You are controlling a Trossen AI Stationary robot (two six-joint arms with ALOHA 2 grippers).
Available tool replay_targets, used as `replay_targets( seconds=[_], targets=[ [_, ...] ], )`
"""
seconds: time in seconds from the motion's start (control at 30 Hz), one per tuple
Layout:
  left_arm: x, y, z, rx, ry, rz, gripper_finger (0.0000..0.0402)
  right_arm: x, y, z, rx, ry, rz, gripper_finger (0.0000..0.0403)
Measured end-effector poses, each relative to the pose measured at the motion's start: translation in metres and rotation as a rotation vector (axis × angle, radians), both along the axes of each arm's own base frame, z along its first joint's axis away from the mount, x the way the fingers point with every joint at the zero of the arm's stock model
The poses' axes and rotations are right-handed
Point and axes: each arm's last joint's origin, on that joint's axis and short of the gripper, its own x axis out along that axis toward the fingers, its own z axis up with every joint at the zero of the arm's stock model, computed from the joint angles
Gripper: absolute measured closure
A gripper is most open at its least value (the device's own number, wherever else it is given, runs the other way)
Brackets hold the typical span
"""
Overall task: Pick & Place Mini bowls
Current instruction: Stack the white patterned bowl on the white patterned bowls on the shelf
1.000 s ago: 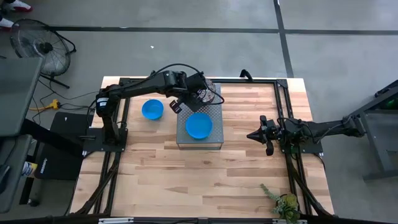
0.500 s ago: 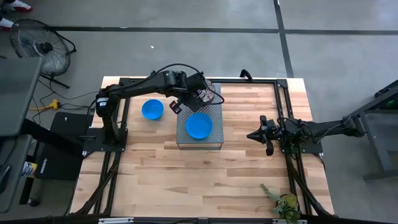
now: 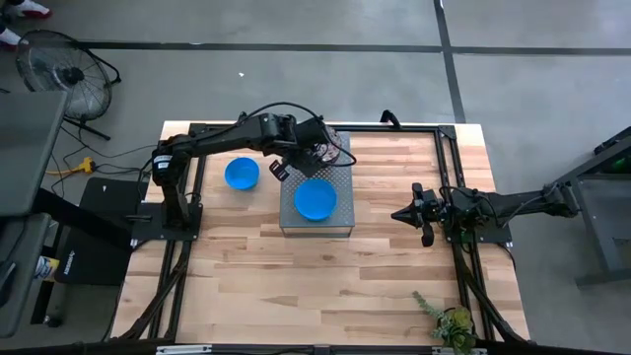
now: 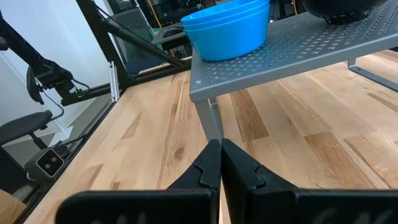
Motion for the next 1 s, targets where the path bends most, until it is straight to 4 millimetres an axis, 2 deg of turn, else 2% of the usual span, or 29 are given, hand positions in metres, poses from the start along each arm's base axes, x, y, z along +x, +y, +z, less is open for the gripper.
replay_targets(
  seconds=[0.3, 0.67, 0.83, 1.0],
  targets=[
    [0.0, 0.0, 0.0, -0.02, -0.007, -0.01, 0.0342, 0.0, 0.0, 0.0, 0.0, 0.0, 0.0, 0.0402],
    [-0.002, -0.001, 0.005, -0.015, -0.002, -0.004, 0.0252, 0.0, 0.0, 0.0, 0.0, 0.0, 0.0, 0.0402],
    [-0.003, -0.001, 0.015, -0.001, -0.019, -0.002, 0.0242, 0.0, 0.0, 0.0, 0.0, 0.0, 0.0, 0.0402],
    [-0.003, -0.002, 0.017, -0.004, -0.025, -0.005, 0.0241, 0.0, 0.0, 0.0, 0.0, 0.0, 0.0, 0.0402]
  ],
)
